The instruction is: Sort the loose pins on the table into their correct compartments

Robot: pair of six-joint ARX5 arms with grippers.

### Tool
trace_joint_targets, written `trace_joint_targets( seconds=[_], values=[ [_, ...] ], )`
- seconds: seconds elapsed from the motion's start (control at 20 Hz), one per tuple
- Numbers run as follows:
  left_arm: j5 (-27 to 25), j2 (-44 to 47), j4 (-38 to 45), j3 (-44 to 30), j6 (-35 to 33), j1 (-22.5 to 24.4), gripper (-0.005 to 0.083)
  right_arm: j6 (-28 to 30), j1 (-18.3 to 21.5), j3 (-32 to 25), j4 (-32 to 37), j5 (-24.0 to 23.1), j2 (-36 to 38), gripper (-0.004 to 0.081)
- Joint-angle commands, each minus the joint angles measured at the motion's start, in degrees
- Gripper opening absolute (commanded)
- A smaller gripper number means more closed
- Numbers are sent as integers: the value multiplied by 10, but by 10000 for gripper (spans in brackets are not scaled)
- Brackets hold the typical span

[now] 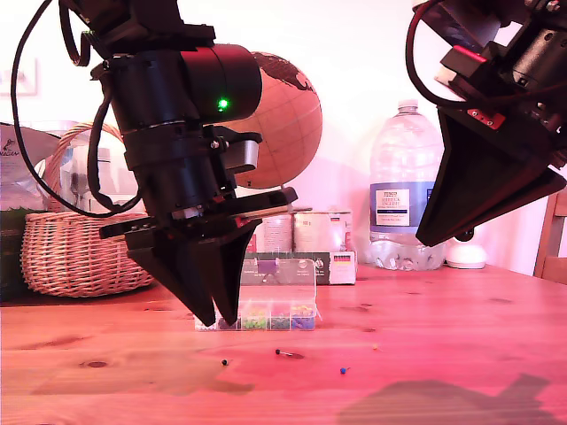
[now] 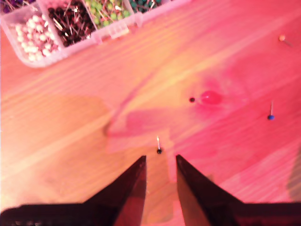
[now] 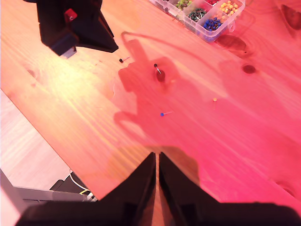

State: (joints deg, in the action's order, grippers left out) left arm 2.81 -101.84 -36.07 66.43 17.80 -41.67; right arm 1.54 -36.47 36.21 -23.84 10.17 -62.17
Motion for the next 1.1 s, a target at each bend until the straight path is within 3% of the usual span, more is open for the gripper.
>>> trace_joint_targets(
  seconds=[0.0, 1.05],
  values=[
    [-1, -17, 1, 5, -3, -1, 170, 0, -1, 6, 4, 4, -2, -13],
    [10, -95, -46, 52, -20, -1, 170, -2, -1, 6, 4, 3, -2, -13]
  ],
)
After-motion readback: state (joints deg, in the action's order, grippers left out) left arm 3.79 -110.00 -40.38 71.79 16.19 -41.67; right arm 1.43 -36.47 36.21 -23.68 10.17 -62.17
